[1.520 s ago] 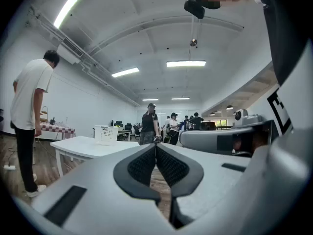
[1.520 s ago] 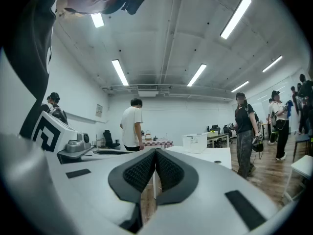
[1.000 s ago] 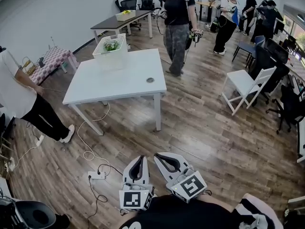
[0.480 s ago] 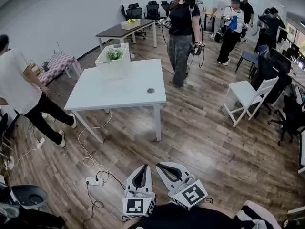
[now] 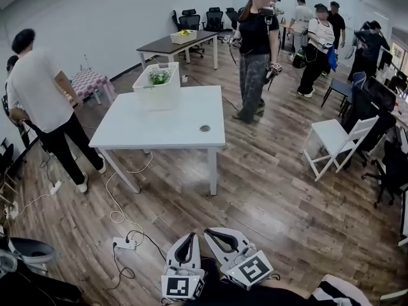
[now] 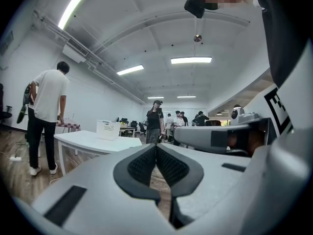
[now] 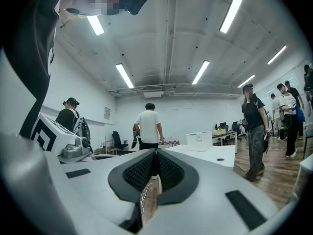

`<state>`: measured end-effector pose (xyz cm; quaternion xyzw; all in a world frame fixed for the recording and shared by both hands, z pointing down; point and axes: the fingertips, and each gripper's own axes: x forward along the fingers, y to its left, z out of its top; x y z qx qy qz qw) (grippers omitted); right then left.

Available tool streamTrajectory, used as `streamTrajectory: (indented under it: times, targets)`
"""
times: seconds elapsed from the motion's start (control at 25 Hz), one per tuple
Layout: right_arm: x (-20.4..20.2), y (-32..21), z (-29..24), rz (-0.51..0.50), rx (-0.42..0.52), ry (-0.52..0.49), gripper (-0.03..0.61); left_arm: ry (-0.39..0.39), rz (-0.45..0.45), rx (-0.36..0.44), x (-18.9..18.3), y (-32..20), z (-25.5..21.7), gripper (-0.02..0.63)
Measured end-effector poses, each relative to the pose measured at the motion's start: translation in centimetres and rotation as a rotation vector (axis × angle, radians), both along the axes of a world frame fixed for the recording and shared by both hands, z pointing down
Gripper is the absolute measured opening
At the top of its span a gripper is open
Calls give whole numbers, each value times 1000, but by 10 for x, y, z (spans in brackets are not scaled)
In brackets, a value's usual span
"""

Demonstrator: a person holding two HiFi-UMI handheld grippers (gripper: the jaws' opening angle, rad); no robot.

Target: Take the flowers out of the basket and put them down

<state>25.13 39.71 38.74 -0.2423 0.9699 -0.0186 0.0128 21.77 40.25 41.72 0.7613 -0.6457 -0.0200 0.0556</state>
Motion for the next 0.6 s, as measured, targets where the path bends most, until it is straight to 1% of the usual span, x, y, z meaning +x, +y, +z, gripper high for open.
streamTrajectory:
  times: [0.16, 0.24, 0.4, 0.6]
  targets:
    - [-11, -5, 6, -37, 9, 13, 20, 10, -16, -18, -10, -6, 8, 6]
    - [-16, -11, 5, -39, 24, 18, 20, 12, -17, -13, -17, -15, 8, 6]
    - [-23, -36, 8, 13, -1, 14, 20, 19, -7, -11, -29, -38, 8, 6]
    - [-45, -71, 9, 55, 4, 21, 20, 6, 44, -10, -49, -76, 8, 6]
